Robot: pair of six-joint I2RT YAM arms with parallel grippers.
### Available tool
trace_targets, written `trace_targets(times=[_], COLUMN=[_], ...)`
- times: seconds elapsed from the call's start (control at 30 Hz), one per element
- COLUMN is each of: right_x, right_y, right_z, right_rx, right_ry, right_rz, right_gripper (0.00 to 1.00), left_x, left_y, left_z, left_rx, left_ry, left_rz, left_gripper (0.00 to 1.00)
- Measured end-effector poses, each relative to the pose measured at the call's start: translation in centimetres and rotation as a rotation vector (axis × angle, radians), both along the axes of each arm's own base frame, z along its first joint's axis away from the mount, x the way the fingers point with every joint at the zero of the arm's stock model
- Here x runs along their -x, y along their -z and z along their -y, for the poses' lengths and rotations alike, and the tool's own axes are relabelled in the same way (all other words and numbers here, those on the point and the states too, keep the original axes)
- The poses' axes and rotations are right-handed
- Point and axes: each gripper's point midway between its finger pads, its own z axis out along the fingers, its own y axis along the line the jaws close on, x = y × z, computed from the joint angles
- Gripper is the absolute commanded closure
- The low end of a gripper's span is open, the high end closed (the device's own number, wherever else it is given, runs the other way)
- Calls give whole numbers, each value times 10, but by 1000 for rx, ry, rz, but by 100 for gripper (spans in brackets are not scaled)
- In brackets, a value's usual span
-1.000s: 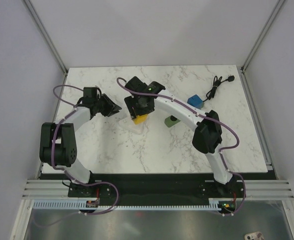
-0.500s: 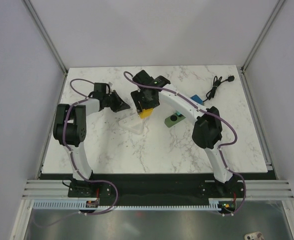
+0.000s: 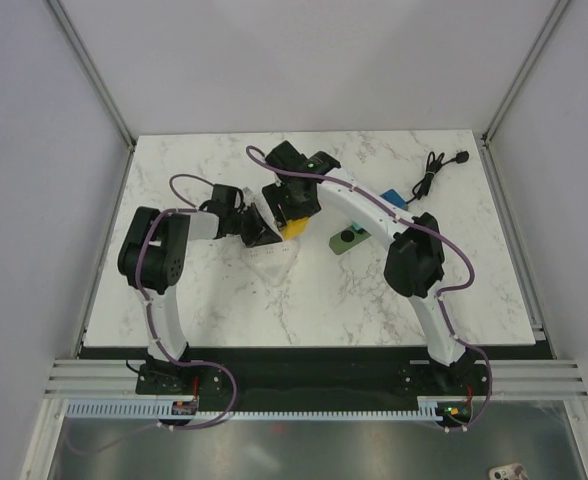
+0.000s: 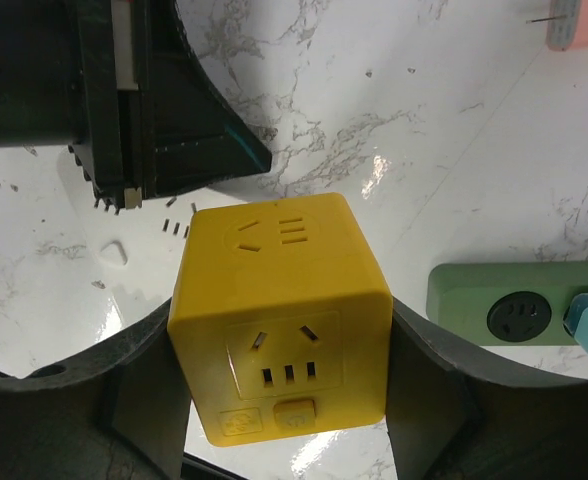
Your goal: Insert the plug
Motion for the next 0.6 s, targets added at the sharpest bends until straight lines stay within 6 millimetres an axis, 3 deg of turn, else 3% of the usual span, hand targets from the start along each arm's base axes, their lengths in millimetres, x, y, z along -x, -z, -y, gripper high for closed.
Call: trace_targets(times=[0.13, 0.37, 0.53, 0.6], right_x=[4, 22, 42, 44], right_y=[4, 27, 41, 37], right_z=[4, 14, 22, 21], right_rx=[19, 50, 51, 36], right_ry=[-8, 21, 91, 123], right_rz=[-16, -101, -181, -190], right_gripper=[100, 100, 100, 100], left_x=[18, 21, 3, -2], left_y=[3, -18, -67, -98], left_z=[9, 5, -39, -59], left_rx=[30, 37, -39, -76], left_ry=[20, -12, -164, -231], left_rz=[-37, -26, 95, 180], left_gripper=[98, 85, 68, 49])
